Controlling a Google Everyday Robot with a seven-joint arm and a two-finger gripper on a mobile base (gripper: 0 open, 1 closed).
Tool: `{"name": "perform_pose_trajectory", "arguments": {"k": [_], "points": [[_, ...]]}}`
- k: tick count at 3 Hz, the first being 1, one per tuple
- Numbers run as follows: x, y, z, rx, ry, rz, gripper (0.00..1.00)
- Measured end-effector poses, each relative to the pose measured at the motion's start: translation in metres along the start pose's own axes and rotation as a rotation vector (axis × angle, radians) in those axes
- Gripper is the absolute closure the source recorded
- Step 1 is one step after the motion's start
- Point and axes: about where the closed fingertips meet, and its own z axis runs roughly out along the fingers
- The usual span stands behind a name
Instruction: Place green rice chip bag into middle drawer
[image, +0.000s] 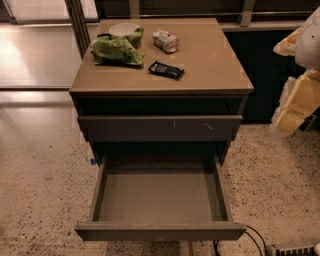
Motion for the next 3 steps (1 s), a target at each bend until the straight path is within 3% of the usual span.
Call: {"name": "perform_pose_trajectory", "arguments": {"k": [1, 2, 3], "points": [[-0.033, -0.029, 0.005, -0.005, -0.169, 0.124, 0.0], [-0.086, -0.057, 0.011, -0.035, -0.351, 0.283, 0.0], [-0.086, -0.057, 0.011, -0.035, -0.351, 0.284, 0.0]]}}
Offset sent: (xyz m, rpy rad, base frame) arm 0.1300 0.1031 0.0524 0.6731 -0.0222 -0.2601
